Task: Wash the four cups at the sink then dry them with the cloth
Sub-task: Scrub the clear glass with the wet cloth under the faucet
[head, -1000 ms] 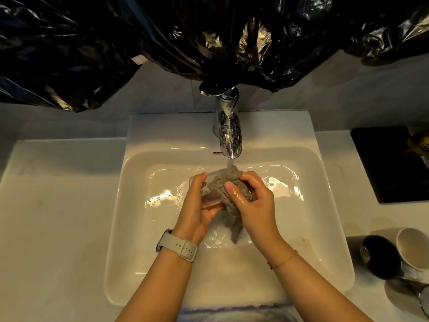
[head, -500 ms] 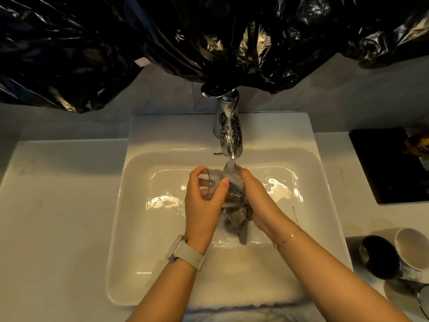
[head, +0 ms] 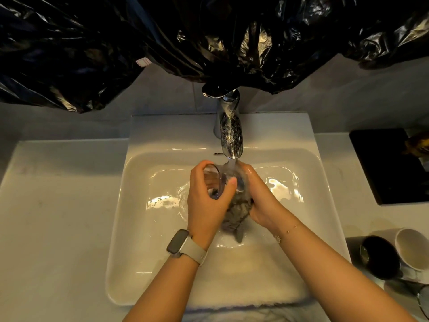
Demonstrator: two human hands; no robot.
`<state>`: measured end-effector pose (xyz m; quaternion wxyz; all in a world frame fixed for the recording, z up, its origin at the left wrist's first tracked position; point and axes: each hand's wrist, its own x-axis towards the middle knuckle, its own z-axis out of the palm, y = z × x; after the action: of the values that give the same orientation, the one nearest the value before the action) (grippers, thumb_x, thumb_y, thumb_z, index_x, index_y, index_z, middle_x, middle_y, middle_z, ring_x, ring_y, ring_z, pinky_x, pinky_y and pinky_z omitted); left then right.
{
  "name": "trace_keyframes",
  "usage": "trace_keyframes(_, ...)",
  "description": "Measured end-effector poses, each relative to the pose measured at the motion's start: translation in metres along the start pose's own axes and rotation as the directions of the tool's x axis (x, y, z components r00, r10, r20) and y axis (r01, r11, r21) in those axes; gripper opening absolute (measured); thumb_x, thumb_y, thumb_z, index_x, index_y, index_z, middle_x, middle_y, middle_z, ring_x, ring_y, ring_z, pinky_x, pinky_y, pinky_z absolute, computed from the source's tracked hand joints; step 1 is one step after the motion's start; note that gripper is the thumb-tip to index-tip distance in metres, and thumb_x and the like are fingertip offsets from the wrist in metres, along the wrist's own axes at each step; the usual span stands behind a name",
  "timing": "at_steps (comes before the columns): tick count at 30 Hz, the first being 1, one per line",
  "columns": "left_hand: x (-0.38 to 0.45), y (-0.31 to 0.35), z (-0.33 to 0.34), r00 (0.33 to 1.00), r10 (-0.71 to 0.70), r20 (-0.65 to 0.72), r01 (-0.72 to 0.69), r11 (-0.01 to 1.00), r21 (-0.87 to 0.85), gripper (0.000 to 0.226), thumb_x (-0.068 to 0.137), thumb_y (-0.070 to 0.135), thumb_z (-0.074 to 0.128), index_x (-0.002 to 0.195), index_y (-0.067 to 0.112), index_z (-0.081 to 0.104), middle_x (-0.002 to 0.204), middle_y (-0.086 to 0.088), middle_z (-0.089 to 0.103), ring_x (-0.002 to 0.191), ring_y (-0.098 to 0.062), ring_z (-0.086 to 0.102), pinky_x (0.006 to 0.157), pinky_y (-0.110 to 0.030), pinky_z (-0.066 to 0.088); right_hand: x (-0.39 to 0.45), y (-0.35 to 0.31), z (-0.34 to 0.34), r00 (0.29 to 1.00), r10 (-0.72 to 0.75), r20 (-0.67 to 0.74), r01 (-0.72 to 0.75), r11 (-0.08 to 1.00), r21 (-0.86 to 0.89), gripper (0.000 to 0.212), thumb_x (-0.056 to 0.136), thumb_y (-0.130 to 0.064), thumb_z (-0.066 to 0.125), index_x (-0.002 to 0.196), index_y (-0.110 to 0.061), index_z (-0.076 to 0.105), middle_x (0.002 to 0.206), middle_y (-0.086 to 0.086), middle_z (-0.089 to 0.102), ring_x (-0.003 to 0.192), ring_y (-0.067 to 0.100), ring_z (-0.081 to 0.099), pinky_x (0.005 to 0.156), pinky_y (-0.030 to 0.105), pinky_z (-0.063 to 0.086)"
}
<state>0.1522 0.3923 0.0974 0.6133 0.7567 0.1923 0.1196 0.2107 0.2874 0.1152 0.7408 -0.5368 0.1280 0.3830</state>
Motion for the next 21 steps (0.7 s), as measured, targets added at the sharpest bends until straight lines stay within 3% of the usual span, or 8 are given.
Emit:
trace_keyframes(4,0.004,-0.004,-0.014,0.969,-0.048,0.242,0.01,0.988,0.154,0.065,0.086,0.067,0.049,0.139,0.036,0.03,0.127,0.006,0.058,0.108,-0.007,0.062,0.086,-0.022,0.051,0.012,0.001,-0.001,0.98,-0.071,-0.186,0.034,0.98,-0.195,0.047,0.073,-0.055,0.068,0.104,-0.019,0.071,0.103,0.007,0.074,0.097,0.03,0.07,0.09,0.054,0.054)
trace_keyframes(6,0.008,0.0,-0.023,0.908,-0.21,0.361,0.091,0.943,0.319,0.072,0.087,0.078,0.027,0.148,0.04,0.016,0.116,0.002,0.066,0.093,-0.009,0.064,0.075,-0.023,0.047,0.014,0.006,-0.005,0.947,-0.205,-0.247,0.131,0.949,-0.286,0.034,0.081,-0.051,0.066,0.1,-0.023,0.071,0.099,0.001,0.074,0.095,0.021,0.07,0.088,0.046,0.056)
trace_keyframes(9,0.017,0.015,-0.028,0.729,-0.521,0.445,0.513,0.845,0.149,0.088,0.081,0.082,0.008,0.133,0.023,0.047,0.091,-0.019,0.07,0.05,-0.011,0.05,0.051,-0.022,0.039,0.006,0.014,-0.006,0.871,-0.464,-0.163,0.358,0.825,-0.438,0.014,0.093,-0.033,0.059,0.101,-0.024,0.066,0.091,-0.009,0.068,0.085,0.005,0.063,0.073,0.019,0.05)
trace_keyframes(11,0.019,0.021,-0.028,0.691,-0.55,0.469,0.622,0.783,0.003,0.077,0.091,0.075,0.011,0.108,0.019,0.06,0.078,-0.008,0.068,0.046,-0.008,0.042,0.047,-0.021,0.032,-0.002,0.018,-0.003,0.796,-0.603,-0.047,0.506,0.707,-0.494,0.016,0.092,-0.03,0.06,0.107,-0.025,0.064,0.092,-0.011,0.067,0.086,0.005,0.062,0.073,0.017,0.049)
trace_keyframes(14,0.018,0.022,-0.028,0.767,-0.467,0.439,0.494,0.867,0.059,0.037,0.1,0.058,0.031,0.116,0.026,0.044,0.098,-0.003,0.063,0.057,-0.005,0.051,0.057,-0.023,0.04,-0.003,0.017,-0.001,0.801,-0.591,-0.096,0.48,0.73,-0.486,0.02,0.092,-0.029,0.061,0.111,-0.026,0.063,0.095,-0.014,0.068,0.088,0.003,0.063,0.074,0.014,0.048)
trace_keyframes(16,0.015,0.013,-0.029,0.87,-0.266,0.415,0.208,0.961,0.18,0.023,0.1,0.053,0.038,0.113,0.034,0.038,0.106,0.003,0.059,0.078,-0.007,0.059,0.067,-0.028,0.046,0.005,0.011,-0.005,0.921,-0.362,-0.141,0.27,0.856,-0.44,0.02,0.092,-0.033,0.058,0.11,-0.026,0.064,0.099,-0.013,0.07,0.095,0.007,0.066,0.084,0.023,0.051)
trace_keyframes(18,0.012,0.004,-0.03,0.908,-0.087,0.41,-0.008,0.975,0.224,0.025,0.094,0.059,0.041,0.113,0.044,0.038,0.115,0.009,0.056,0.093,-0.007,0.06,0.078,-0.03,0.05,0.01,0.004,-0.009,0.986,-0.123,-0.114,0.066,0.912,-0.405,0.029,0.088,-0.042,0.056,0.109,-0.026,0.068,0.105,-0.005,0.072,0.102,0.017,0.067,0.093,0.039,0.051)
trace_keyframes(21,0.008,-0.002,-0.028,0.9,-0.117,0.42,0.081,0.991,0.103,0.031,0.092,0.067,0.042,0.119,0.054,0.032,0.13,0.006,0.051,0.11,-0.013,0.058,0.083,-0.031,0.049,0.011,0.004,-0.008,0.961,-0.231,-0.155,0.131,0.867,-0.48,0.021,0.09,-0.033,0.055,0.103,-0.022,0.068,0.096,-0.004,0.071,0.094,0.016,0.065,0.081,0.032,0.05)
